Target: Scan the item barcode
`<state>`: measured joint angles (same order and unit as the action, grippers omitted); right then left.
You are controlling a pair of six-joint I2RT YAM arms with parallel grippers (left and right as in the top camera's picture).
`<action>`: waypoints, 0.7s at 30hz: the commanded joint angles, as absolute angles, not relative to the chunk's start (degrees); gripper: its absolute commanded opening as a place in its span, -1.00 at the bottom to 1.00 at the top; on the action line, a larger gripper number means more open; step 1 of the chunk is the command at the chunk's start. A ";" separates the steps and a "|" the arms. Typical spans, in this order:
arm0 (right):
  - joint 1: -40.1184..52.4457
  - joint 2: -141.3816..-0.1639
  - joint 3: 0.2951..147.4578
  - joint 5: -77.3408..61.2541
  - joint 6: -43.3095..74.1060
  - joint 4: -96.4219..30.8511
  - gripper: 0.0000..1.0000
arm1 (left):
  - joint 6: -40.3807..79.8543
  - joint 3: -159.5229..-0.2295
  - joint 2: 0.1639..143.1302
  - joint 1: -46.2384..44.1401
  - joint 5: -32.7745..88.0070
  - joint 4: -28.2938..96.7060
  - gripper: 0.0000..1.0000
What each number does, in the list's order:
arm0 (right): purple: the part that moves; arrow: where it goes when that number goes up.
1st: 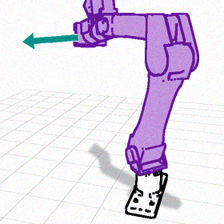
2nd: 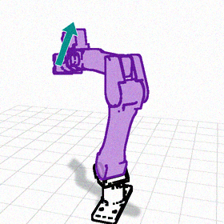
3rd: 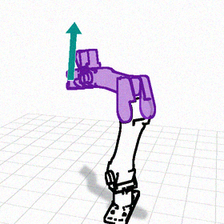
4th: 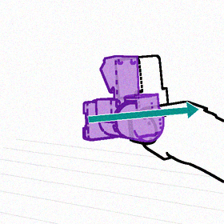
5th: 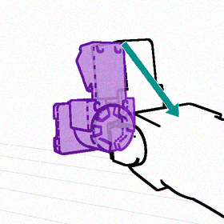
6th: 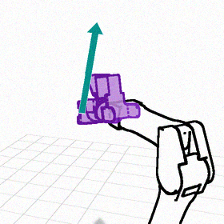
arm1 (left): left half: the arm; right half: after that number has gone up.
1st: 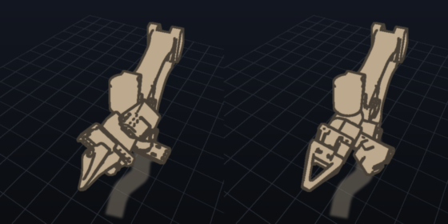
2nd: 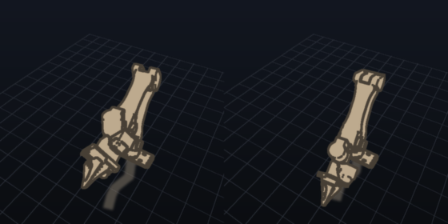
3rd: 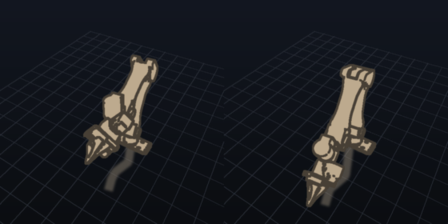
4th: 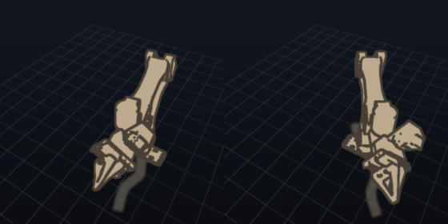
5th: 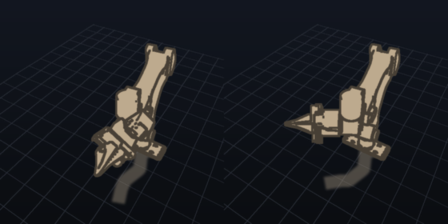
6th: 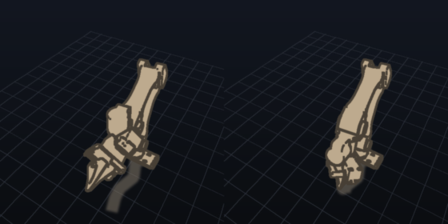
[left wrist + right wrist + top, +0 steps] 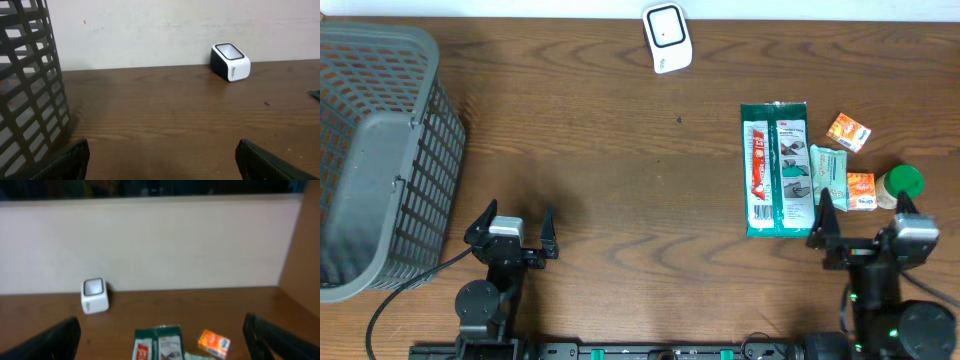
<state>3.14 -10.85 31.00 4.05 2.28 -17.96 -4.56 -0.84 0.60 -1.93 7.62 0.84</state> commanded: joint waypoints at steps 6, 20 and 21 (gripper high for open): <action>2.13 -0.99 11.88 -1.61 4.12 6.74 0.98 | -5.13 -0.23 0.23 -2.07 9.45 2.98 0.87; 1.37 -0.30 0.30 -0.84 10.74 8.78 0.99 | -5.13 -0.23 0.23 -2.07 9.45 2.98 0.86; 1.37 -0.30 0.30 -0.73 10.76 6.31 0.98 | -5.13 -0.23 0.23 -2.07 9.47 2.98 0.86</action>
